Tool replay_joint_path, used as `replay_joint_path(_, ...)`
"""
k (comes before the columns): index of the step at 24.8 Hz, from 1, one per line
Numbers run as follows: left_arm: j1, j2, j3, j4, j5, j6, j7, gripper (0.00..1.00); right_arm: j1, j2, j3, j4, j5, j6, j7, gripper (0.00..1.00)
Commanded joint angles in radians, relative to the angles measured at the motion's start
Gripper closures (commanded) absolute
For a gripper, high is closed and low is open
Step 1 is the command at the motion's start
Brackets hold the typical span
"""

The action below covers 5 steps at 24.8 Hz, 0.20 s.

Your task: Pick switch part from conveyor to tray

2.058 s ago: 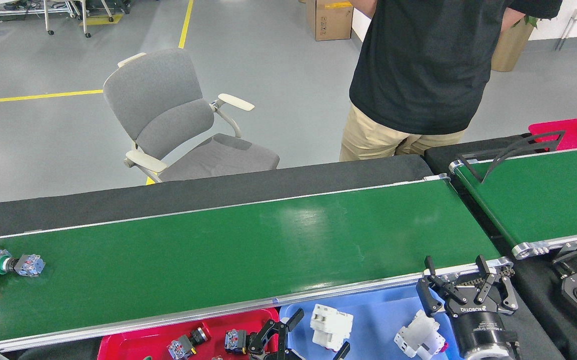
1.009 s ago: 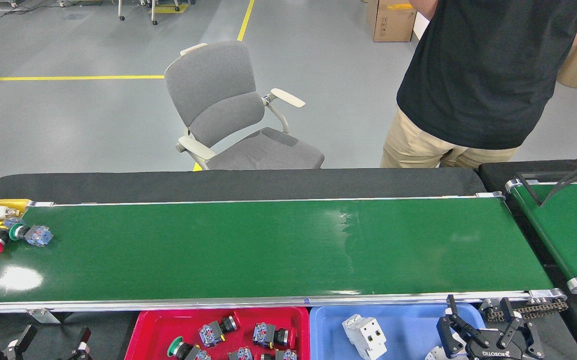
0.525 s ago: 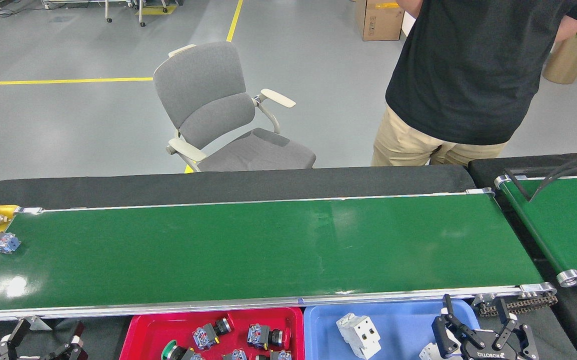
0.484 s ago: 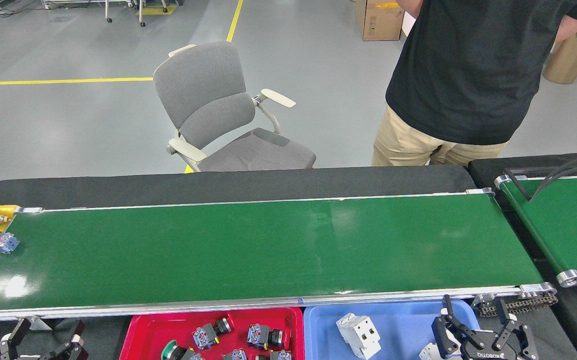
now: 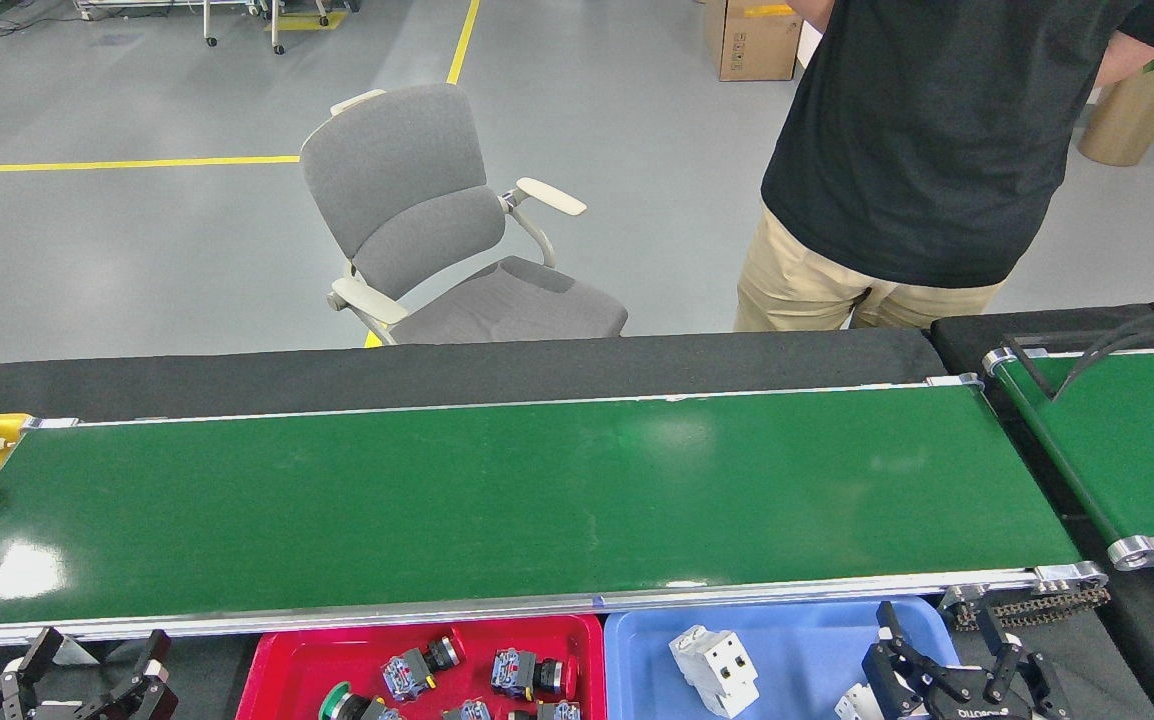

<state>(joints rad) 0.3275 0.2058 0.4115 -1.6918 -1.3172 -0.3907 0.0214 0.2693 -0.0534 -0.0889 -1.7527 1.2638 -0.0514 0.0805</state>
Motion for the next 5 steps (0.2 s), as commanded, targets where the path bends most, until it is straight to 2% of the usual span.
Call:
replay_joint_path(1,-0.005,0.004,0.004,-0.009,0.004,0.004,0.003,0.0,-0.013,-0.006,-0.008,-0.016,-0.003,-0.007,-0.002,0.0)
replay_joint_path(5,-0.012,0.004,0.004,-0.003,0.004,0.007,0.003,0.0,-0.016,-0.008,-0.008,-0.016,-0.003,-0.007,-0.004,0.0)
